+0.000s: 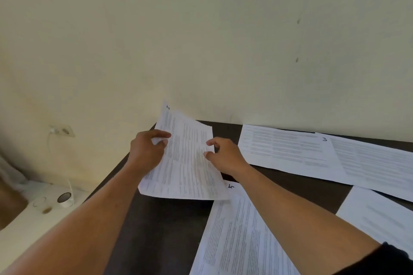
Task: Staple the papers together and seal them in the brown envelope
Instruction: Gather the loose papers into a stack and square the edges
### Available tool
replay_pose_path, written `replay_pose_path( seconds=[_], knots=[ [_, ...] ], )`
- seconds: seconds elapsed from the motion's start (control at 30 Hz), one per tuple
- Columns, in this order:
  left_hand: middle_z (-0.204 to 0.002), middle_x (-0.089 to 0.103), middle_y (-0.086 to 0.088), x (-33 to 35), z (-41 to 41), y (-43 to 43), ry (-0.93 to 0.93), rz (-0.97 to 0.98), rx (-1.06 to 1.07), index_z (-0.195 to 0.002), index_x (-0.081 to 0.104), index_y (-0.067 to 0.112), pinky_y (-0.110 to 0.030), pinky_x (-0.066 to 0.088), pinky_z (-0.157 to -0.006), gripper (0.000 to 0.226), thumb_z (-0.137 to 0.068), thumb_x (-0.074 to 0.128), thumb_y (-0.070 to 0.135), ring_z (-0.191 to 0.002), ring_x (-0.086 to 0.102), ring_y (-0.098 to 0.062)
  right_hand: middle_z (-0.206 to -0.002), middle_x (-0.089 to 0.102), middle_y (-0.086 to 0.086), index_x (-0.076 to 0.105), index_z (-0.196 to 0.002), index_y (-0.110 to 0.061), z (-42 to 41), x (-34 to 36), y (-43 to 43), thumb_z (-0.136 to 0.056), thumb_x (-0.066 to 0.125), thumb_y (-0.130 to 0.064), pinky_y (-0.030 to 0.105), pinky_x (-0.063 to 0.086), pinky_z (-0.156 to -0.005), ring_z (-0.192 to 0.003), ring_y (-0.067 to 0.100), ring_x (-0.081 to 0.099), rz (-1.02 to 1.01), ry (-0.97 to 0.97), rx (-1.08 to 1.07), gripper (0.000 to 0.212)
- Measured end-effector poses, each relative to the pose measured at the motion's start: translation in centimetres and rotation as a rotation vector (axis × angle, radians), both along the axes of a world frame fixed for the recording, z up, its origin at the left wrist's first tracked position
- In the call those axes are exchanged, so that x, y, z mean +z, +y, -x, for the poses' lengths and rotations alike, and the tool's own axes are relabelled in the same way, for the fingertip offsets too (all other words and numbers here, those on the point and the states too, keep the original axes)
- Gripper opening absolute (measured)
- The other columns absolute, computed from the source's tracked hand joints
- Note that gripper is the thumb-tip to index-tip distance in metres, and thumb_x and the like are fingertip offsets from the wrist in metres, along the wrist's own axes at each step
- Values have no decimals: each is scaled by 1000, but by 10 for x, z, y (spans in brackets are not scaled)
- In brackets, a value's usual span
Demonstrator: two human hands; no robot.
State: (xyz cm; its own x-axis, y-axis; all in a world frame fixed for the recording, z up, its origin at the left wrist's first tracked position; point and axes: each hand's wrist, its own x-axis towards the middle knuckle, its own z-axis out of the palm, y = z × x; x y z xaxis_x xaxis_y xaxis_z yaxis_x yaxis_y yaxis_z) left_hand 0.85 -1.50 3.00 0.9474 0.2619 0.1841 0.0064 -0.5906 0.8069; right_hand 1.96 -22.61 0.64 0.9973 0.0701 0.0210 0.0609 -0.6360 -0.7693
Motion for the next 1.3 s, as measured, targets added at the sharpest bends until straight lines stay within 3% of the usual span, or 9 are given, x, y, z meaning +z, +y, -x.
replay_pose_path(
  seconds=[0.1,0.23,0.5,0.63,0.73,0.9,1.03,1.2,1.3],
  knots=[
    [-123,65,2,39,13,-11,-118,93,-35,-107,75,26,-27,55,-84,20,-98,59,18,-106,62,-19,-141,54,3,53,-140,-18,16,31,-13,-96,64,-29,27,41,-91,-126,22,53,-39,-41,-25,46],
    [-129,64,0,79,38,-41,-180,193,-80,-115,74,21,-41,48,-104,22,-97,62,21,-118,59,-23,-141,54,4,55,-138,-19,47,79,-47,-96,61,-35,35,43,-98,-126,25,53,-79,-112,-67,45],
    [-129,64,-4,70,66,-152,-152,289,-277,-119,72,16,-30,46,-97,25,-95,66,16,-115,61,-21,-121,64,3,65,-118,-20,115,101,-195,-92,66,-33,41,54,-95,-108,23,62,-76,-83,-319,30],
    [-129,64,-3,45,57,-215,-72,272,-386,-120,71,17,-31,47,-99,26,-94,66,14,-111,62,-19,-97,65,13,64,-115,-2,135,69,-279,-91,63,-20,35,55,-71,-79,24,60,-95,111,-635,30],
    [-129,65,-3,23,45,-254,-15,240,-437,-119,71,20,-40,51,-100,26,-94,65,15,-110,65,-22,-85,55,9,61,-109,-2,138,34,-323,-89,63,-17,35,54,-77,-76,23,56,-178,274,-799,24],
    [-128,63,-2,-8,19,-301,41,200,-456,-120,70,20,-27,54,-78,25,-97,61,15,-94,67,-19,-90,62,6,60,-96,-13,109,1,-359,-80,60,-24,35,54,-89,-81,22,59,-181,287,-912,20],
    [-132,63,-4,-24,-3,-313,66,181,-462,-120,69,21,-23,53,-72,25,-97,61,15,-93,68,-19,-105,64,8,59,-113,-16,63,-27,-384,-59,55,-32,41,54,-87,-97,29,58,-322,232,-981,56],
    [-131,63,-2,-28,-25,-317,75,198,-444,-120,70,22,-17,50,-67,26,-96,62,15,-91,67,-15,-132,49,12,52,-131,-19,49,-19,-378,-75,61,-25,43,51,-87,-112,36,51,-498,75,-1164,57],
    [-129,64,-2,-30,-32,-316,86,238,-422,-119,70,23,-22,52,-74,25,-96,62,15,-95,67,-17,-134,49,8,56,-130,-21,36,-21,-378,-78,61,-21,40,53,-81,-101,31,57,-539,21,-1173,53]
  ],
)
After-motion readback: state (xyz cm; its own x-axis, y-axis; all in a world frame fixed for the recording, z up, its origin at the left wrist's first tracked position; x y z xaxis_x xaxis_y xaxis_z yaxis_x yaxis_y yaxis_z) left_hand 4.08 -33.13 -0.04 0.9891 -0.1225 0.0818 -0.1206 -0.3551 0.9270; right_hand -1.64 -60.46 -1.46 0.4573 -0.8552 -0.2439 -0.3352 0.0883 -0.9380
